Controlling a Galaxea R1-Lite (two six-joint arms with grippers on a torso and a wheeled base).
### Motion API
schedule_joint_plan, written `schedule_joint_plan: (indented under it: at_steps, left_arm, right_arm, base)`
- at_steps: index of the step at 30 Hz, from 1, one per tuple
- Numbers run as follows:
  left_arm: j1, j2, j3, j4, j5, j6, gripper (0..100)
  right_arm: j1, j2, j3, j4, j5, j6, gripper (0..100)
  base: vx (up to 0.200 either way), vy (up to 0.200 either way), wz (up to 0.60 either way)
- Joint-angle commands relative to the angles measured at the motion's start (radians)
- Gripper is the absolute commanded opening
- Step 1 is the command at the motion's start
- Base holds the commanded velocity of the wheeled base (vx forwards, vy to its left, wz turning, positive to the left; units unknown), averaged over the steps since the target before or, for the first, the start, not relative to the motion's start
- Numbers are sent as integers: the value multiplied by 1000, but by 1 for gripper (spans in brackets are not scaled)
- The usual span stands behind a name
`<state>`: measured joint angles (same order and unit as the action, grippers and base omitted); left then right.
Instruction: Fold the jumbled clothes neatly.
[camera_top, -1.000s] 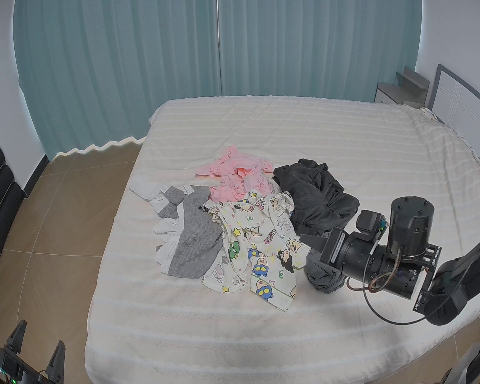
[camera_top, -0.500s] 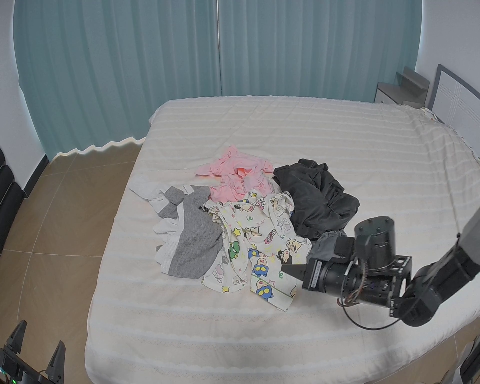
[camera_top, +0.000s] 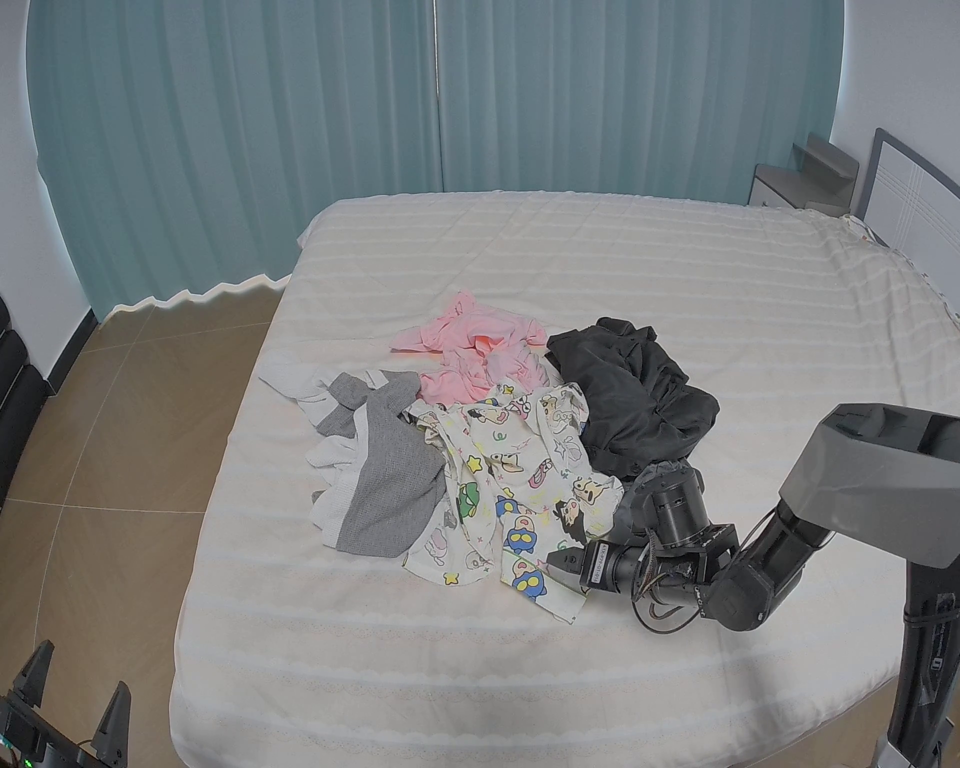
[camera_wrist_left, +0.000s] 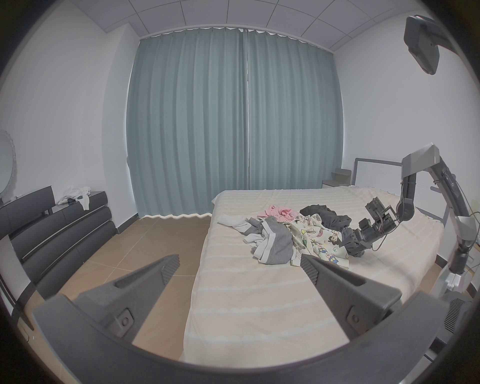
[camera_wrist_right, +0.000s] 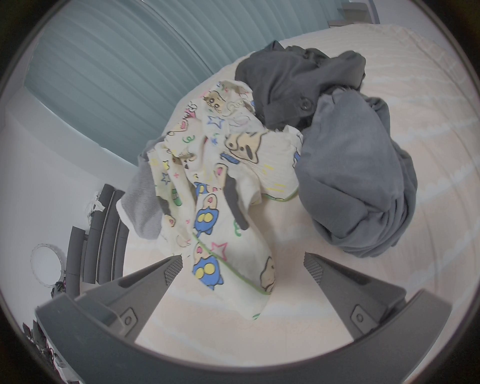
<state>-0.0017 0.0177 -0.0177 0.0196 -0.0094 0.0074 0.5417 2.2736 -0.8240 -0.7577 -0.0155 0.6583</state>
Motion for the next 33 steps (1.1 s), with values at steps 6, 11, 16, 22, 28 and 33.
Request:
schedule_joint_plan:
  at_steps: [6, 11, 16, 22, 28, 33]
  left_arm:
    - [0, -13, 12, 2, -1, -1, 100]
    - [0, -13, 12, 2, 0, -1, 100]
    - [0, -13, 12, 2, 0, -1, 100]
    - [0, -13, 12, 2, 0, -1, 100]
    - [0, -13, 12, 0, 0, -1, 100]
    - [0, -13, 12, 2, 0, -1, 100]
  right_arm:
    - [29, 185, -170, -6, 0, 18, 100]
    - [35, 238, -259, -8, -3, 37, 100]
    - [34, 267, -317, -6, -3, 38, 0]
    - [58, 268, -317, -19, -15, 30, 0]
    - [67, 247, -267, -164, -52, 34, 0]
    - [69, 110, -122, -287, -44, 38, 0]
  base:
    - [0, 0, 0]
    - [0, 0, 0]
    - [0, 0, 0]
    - [0, 0, 0]
    - [0, 0, 0]
    - [0, 0, 0]
